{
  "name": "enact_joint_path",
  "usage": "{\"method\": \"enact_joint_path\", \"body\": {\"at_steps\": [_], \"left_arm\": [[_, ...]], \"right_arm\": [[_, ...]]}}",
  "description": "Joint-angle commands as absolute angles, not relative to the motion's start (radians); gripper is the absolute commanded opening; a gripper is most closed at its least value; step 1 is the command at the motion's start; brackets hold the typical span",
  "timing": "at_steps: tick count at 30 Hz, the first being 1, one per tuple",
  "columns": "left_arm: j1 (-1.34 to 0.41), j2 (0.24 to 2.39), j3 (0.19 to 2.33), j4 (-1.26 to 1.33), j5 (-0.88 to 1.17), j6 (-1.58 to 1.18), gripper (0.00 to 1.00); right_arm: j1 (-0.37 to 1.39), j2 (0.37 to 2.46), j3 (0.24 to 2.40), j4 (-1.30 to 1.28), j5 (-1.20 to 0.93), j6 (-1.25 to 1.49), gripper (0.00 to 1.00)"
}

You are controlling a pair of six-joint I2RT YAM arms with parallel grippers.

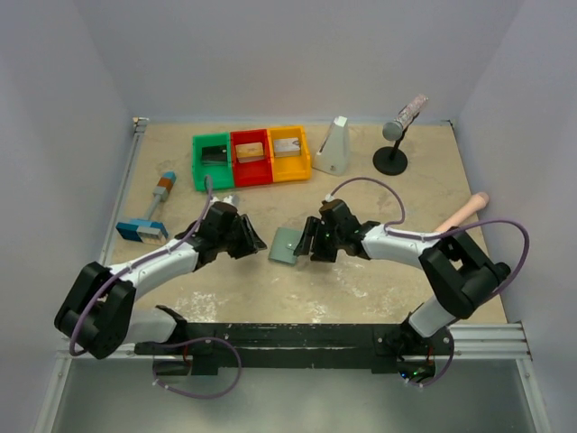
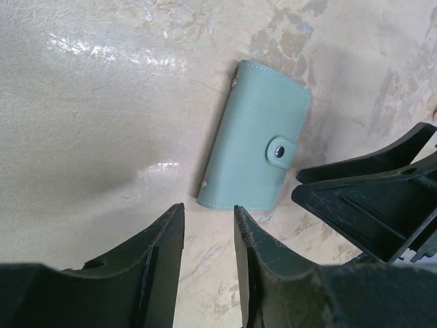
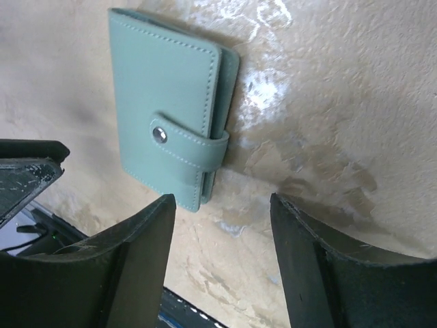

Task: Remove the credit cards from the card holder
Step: Pick up the card holder from the center of the board.

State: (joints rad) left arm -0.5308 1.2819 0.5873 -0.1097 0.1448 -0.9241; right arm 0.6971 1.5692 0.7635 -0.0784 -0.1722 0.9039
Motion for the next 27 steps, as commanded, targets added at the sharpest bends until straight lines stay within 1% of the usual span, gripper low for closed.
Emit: {"method": "enact_joint_path", "body": {"at_steps": [1, 7, 18, 27], "left_arm": [[-0.52, 1.324, 0.629, -0.054, 0.182, -0.914, 0.39], [-0.522, 1.393, 0.644, -0.043, 0.198, -0.914, 0.36], [-0.532, 1.417, 0.612, -0.017, 0.215, -0.934, 0.32], [-0.537, 1.427, 0.601, 0.025, 0.221, -0.942, 0.31]], "right_arm": [[0.695, 1.595, 0.749, 0.033, -0.221, 0.956, 0.61], [0.695, 1.631, 0.752, 0.075, -0.247, 0.982, 0.56], [0.703, 1.652, 0.736, 0.139, -0.275, 1.019, 0.45], [0.707, 1.657, 0.718, 0.202, -0.304, 1.042, 0.41]]}}
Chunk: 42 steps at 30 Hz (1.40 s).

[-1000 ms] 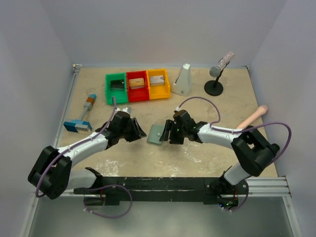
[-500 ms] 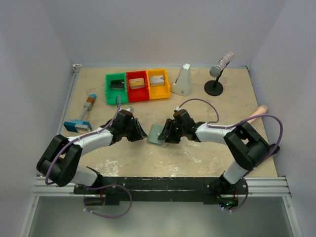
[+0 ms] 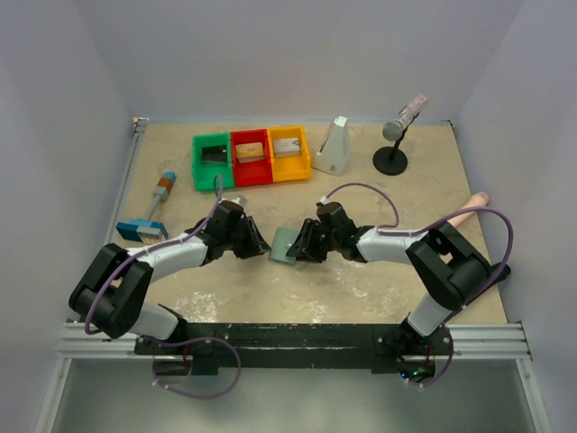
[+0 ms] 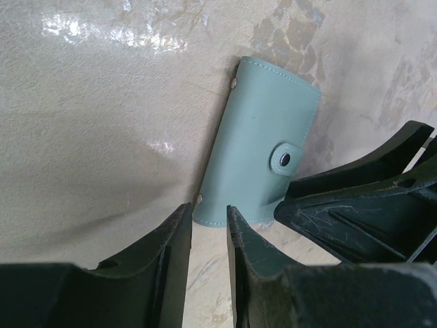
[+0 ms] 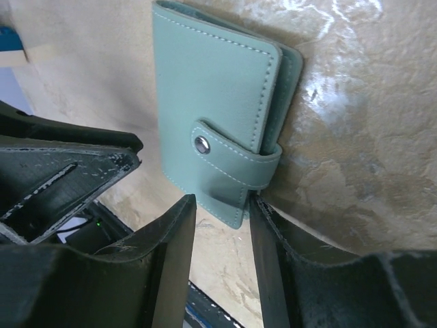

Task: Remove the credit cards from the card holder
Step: Pick up the card holder from the center of the board.

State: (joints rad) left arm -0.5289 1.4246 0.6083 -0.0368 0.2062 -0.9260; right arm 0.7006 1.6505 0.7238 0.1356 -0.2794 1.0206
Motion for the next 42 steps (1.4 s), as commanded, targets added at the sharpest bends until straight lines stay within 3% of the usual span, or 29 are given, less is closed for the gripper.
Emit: {"method": "enact_joint_path", "body": {"at_steps": [1, 11, 22, 30, 37, 42], "left_arm": [[-0.538, 1.427, 0.595, 0.028, 0.222, -0.943, 0.31], [-0.54, 1.428, 0.574, 0.043, 0.229, -0.95, 0.3], [-0.541, 1.405, 0.58, 0.029, 0.207, -0.946, 0.29], [-0.543, 1.424, 0.574, 0.04, 0.222, -0.95, 0.29], [-0.542, 1.394, 0.569, 0.031, 0.221, -0.956, 0.29], [-0.542, 1.341, 0.58, 0.005, 0.222, -0.96, 0.29]], "right_arm": [[0.707, 1.66, 0.719, 0.207, -0.307, 1.043, 0.41], [0.709, 1.689, 0.709, 0.265, -0.334, 1.068, 0.35], [0.707, 1.71, 0.7, 0.275, -0.328, 1.083, 0.38], [0.707, 1.72, 0.7, 0.313, -0.341, 1.085, 0.24], [0.707, 1.692, 0.663, 0.339, -0.341, 1.085, 0.0], [0.709, 1.641, 0.635, 0.333, -0.333, 1.066, 0.0]]}}
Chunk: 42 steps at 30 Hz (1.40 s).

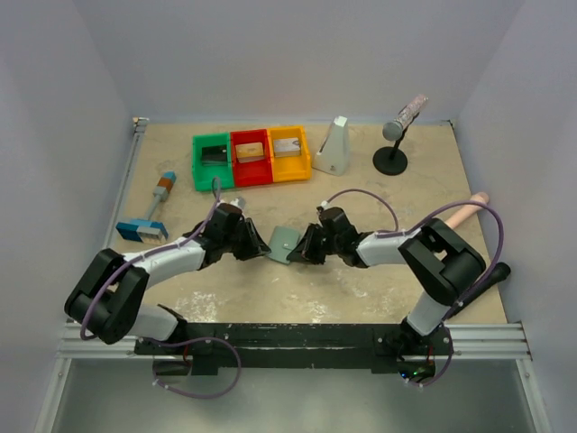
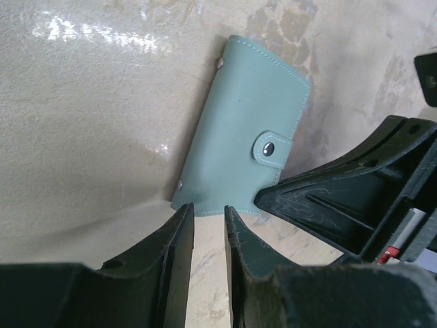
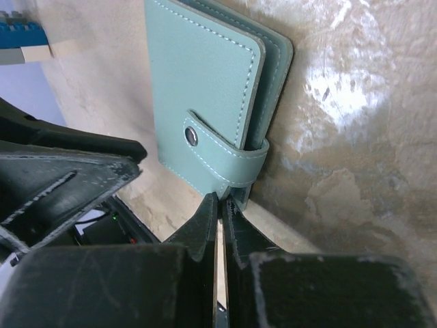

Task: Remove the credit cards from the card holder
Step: Pick up the card holder from the center of the board.

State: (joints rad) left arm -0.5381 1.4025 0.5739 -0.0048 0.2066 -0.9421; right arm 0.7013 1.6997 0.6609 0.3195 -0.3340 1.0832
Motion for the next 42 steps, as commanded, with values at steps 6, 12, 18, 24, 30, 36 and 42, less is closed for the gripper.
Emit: {"method": "enact_joint_path", "body": {"at_steps": [6, 12, 18, 24, 30, 36, 42], "left_arm": [[-0.531, 1.229, 0.581, -0.063, 0.221, -0.956, 0.3], [-0.503, 1.069, 0.491, 0.054, 0.291, -0.969, 0.4], [-0.503, 0.91, 0.348, 0.231, 0.343, -1.041, 0.59], [-0.5, 0.809, 0.31, 0.308, 0.503, -1.084, 0.7], [-0.502, 0.817, 0.218, 0.685, 0.638, -1.204, 0.71], [-0.517, 0.857, 0.207, 0.903, 0.738, -1.233, 0.91], [-0.632, 0.903, 0.25, 0.913, 0.695, -1.195, 1.0]], "right_arm": [[0.709, 1.478, 0.607, 0.224, -0.344, 0.99, 0.0], [0.707, 1.244, 0.604, 0.003, -0.367, 0.862, 0.0], [0.709, 1.011, 0.621, -0.147, -0.446, 0.789, 0.0], [0.709, 0.764, 0.638, -0.311, -0.523, 0.681, 0.0], [0.71, 0.612, 0.678, -0.518, -0.6, 0.565, 0.0], [0.71, 0.519, 0.706, -0.652, -0.649, 0.512, 0.0], [0.709, 0.486, 0.669, -0.552, -0.696, 0.575, 0.0]]}}
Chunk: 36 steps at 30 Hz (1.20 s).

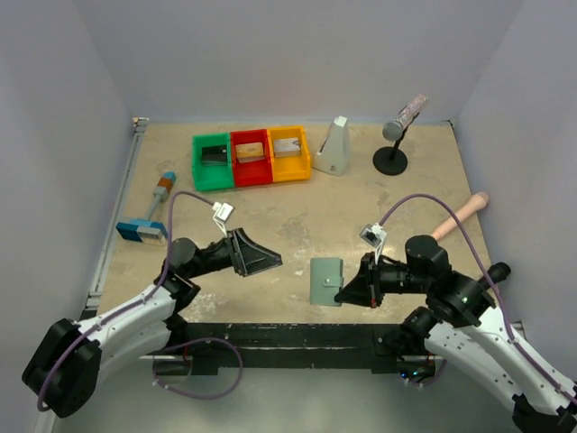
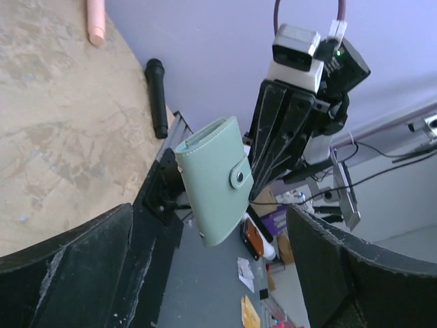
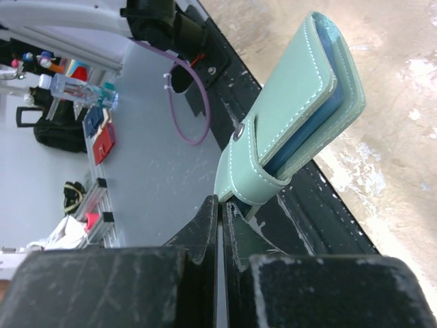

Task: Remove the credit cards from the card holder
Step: Pick up the card holder from the center of the board.

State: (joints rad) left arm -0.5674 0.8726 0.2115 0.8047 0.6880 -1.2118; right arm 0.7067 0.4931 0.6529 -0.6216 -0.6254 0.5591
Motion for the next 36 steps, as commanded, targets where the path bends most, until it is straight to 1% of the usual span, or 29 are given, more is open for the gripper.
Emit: {"method": "enact_joint_path", "body": {"at_steps": [1, 5, 9, 15, 20, 24, 27, 28, 36], "left_arm": [[-0.652, 0.919, 0.255, 0.911, 0.687, -1.189, 1.0], [-0.693, 0.988, 0.275, 0.942, 0.693, -1.177, 1.0], [-0.727, 1.075, 0.284, 1.043, 0.704, -1.206, 0.97], [-0.767, 1.206, 0.302, 1.162, 0.701, -1.253, 0.93], [-0.795, 1.27, 0.333, 1.21, 0.706, -1.272, 0.91], [-0.801, 1.275, 0.331, 1.25, 0.69, -1.276, 0.9], [-0.801, 1.256, 0.337, 1.253, 0.69, -1.272, 0.85], [-0.801, 1.249, 0.341, 1.252, 0.693, -1.27, 0.82], [-0.801, 1.203, 0.353, 1.227, 0.695, -1.262, 0.63]], "right_arm": [[0.71, 0.494, 0.667, -0.536, -0.706, 0.584, 0.0], [0.716, 0.52, 0.681, -0.5, -0.735, 0.598, 0.0], [0.721, 0.549, 0.704, -0.506, -0.749, 0.581, 0.0], [0.729, 0.571, 0.687, -0.433, -0.755, 0.618, 0.0], [0.735, 0.583, 0.667, -0.391, -0.764, 0.635, 0.0], [0.736, 0.584, 0.664, -0.387, -0.764, 0.637, 0.0], [0.738, 0.586, 0.661, -0.391, -0.759, 0.63, 0.0], [0.736, 0.587, 0.66, -0.393, -0.758, 0.627, 0.0], [0.738, 0.589, 0.643, -0.391, -0.723, 0.621, 0.0]]}}
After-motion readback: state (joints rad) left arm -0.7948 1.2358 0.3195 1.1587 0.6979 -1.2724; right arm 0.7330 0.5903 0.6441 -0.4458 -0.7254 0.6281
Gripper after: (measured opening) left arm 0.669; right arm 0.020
